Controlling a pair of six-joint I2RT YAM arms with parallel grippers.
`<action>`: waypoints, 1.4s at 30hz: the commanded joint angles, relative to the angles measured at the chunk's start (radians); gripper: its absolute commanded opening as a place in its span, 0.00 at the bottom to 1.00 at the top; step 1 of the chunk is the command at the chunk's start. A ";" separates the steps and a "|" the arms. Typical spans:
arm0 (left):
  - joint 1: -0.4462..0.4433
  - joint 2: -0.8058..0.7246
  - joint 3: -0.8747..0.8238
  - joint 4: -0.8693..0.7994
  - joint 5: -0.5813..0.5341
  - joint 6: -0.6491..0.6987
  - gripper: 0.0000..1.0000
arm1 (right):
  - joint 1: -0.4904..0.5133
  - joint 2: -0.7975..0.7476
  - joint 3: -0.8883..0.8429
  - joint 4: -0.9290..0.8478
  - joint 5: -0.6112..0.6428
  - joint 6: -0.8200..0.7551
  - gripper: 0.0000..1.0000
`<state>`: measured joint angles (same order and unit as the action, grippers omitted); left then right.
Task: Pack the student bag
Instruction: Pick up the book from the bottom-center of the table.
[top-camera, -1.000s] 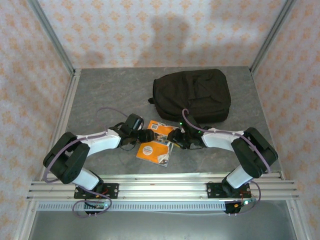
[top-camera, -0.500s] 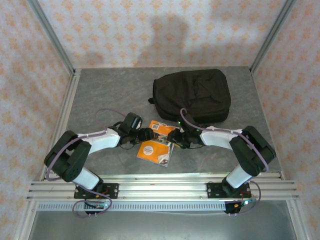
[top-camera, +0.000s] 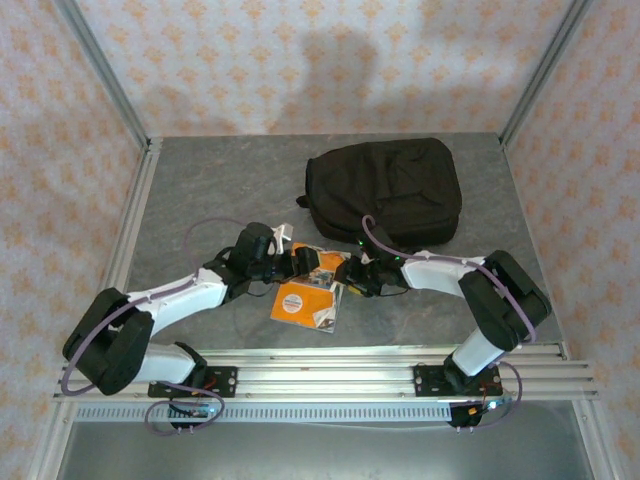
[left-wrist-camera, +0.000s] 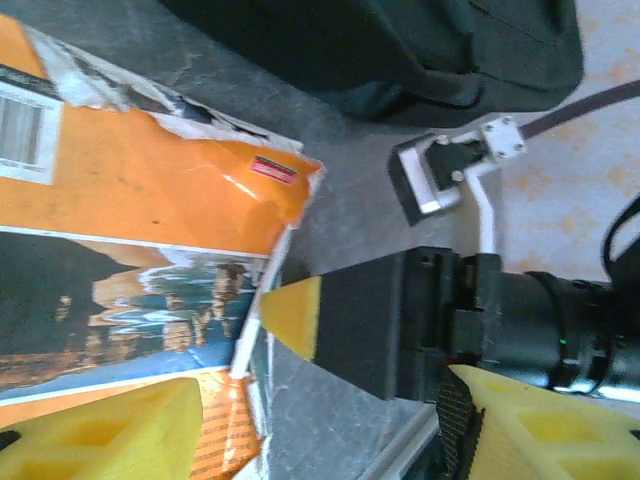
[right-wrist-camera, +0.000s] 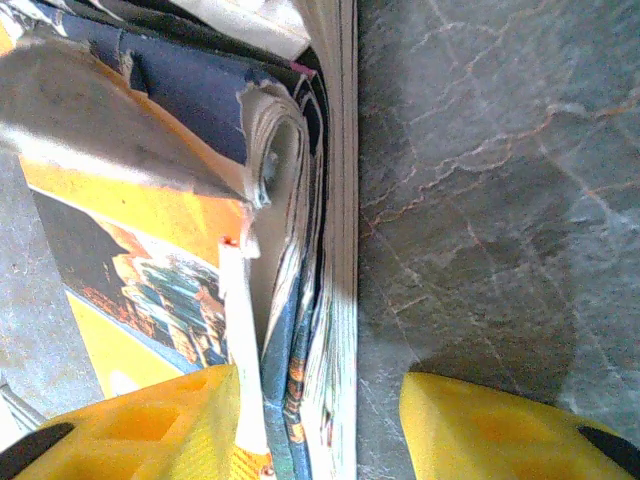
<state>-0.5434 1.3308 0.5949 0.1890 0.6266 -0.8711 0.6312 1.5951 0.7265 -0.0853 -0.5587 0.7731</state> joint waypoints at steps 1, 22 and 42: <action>-0.004 0.041 -0.051 0.109 0.045 -0.065 0.65 | -0.008 0.050 -0.027 0.041 0.066 -0.021 0.48; 0.025 0.192 0.068 -0.262 -0.315 0.177 0.65 | -0.010 0.071 -0.015 0.048 0.050 -0.030 0.45; -0.034 0.264 0.023 0.038 -0.005 0.054 0.60 | -0.010 0.083 0.006 0.086 -0.011 -0.018 0.44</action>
<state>-0.4908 1.5211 0.6353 -0.0307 0.3836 -0.7673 0.6113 1.6093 0.7277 -0.0822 -0.6102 0.7624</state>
